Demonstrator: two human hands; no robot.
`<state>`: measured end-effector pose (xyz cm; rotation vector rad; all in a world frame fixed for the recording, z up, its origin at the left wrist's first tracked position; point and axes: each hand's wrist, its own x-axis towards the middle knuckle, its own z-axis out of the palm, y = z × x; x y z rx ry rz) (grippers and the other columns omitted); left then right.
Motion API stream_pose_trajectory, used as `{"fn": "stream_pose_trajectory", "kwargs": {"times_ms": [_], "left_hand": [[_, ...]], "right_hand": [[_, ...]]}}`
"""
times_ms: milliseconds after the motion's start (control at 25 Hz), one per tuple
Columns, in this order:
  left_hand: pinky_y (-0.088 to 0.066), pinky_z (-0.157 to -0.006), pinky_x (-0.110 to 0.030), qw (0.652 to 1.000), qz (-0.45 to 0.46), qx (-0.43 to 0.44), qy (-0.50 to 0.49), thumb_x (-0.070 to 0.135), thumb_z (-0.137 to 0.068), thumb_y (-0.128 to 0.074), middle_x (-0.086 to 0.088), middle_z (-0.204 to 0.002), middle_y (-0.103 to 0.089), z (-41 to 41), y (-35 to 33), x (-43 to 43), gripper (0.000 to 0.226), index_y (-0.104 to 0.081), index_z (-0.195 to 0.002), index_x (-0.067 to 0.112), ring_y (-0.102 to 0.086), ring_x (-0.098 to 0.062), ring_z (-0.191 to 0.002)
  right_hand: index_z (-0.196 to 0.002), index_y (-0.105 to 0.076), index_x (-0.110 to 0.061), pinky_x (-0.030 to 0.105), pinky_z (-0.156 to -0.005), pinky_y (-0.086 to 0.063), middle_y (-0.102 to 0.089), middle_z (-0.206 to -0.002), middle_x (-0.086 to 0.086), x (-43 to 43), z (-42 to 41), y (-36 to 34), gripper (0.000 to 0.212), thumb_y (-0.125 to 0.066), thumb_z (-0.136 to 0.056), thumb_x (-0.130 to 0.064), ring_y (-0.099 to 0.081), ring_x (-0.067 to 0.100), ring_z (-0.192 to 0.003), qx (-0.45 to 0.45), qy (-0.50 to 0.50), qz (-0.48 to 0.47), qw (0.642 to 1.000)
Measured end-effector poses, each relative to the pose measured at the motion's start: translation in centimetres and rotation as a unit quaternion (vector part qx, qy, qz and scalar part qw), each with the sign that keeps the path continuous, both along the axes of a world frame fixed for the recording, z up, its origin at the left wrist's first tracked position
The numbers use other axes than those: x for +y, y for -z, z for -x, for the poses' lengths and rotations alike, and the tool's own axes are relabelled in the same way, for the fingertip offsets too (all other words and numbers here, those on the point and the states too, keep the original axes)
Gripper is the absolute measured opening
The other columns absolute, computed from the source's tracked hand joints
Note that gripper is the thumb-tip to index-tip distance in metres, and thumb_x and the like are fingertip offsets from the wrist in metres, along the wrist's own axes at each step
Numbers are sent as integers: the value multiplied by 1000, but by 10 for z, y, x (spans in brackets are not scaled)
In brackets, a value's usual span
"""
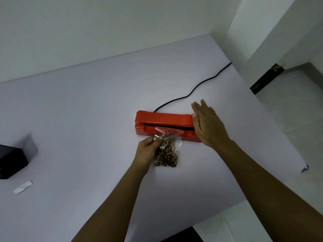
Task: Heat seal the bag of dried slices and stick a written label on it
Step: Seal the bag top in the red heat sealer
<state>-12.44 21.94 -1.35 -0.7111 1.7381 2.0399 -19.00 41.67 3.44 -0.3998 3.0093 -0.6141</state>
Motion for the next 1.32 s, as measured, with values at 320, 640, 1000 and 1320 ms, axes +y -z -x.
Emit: {"fn": "stream_pose_trajectory", "kwargs": {"times_ms": [320,640,1000,1320], "left_hand": [[-54,-68,-28,1000,-8,-2,-5,27,-89,-59,-13,-93,-72,-2,-4,-2,30,-68,-97,0,-68,-24,-84],[-54,-70,-29,1000,8,-5,7,28,-89,-59,-14,-94,-72,-1,-8,-4,30,-68,-96,0,-68,-26,-87],[-53,-66,-25,1000,10,-11,9,28,-90,-58,-13,-97,-70,-3,-12,-3,33,-66,-101,-2,-67,-24,-87],[-54,-70,-34,999,44,-17,0,28,-89,-58,-15,-90,-70,-1,-15,-2,31,-66,-91,-2,-65,-26,-87]], "right_hand": [[-132,-37,-13,31,-88,-44,-49,-123,8,-6,-3,-74,50,-46,-87,-34,-40,10,-104,-17,-89,7,996],[-129,-43,-21,23,-88,-38,-56,-119,0,-52,17,-127,54,-64,-83,-41,-49,10,-105,10,-124,136,983],[-133,-42,-21,21,-93,-35,-54,-129,-2,-97,32,-141,70,-67,-75,-53,-49,10,-118,-2,-137,165,977],[-143,-28,-16,37,-111,-28,-39,-147,6,21,2,-34,90,-63,-71,-58,-37,18,-133,-159,43,125,978]]}}
